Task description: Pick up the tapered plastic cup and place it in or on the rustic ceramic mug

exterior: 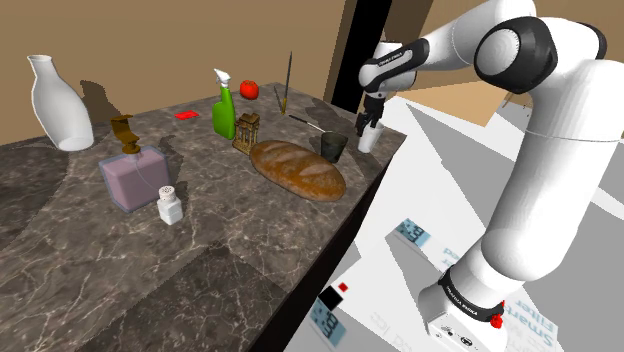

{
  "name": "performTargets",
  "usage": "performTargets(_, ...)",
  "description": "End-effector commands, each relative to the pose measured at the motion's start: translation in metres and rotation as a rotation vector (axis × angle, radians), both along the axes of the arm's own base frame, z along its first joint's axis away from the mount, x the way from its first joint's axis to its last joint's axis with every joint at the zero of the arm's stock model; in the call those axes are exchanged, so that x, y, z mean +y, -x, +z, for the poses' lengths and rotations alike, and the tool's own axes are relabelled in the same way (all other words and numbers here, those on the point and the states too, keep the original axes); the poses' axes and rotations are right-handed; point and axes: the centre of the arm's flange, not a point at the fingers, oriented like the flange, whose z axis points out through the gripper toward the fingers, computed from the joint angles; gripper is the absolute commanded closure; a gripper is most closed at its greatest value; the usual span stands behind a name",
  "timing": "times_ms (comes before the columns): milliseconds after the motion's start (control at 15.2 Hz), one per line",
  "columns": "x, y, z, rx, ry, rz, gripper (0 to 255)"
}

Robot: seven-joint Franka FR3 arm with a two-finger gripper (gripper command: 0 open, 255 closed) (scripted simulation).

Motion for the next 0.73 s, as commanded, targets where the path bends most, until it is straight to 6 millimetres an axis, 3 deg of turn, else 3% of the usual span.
performTargets(0, 0.0001, 0.0002, -0.0013, 0.000, 0.000, 0.000, 0)
performTargets(264, 0.0001, 0.0002, -0.0012, 0.000, 0.000, 0.000, 0)
performTargets(330, 0.0001, 0.0002, -0.0012, 0.000, 0.000, 0.000, 255)
performTargets(660, 0.0001, 0.0002, -0.0012, 0.000, 0.000, 0.000, 255)
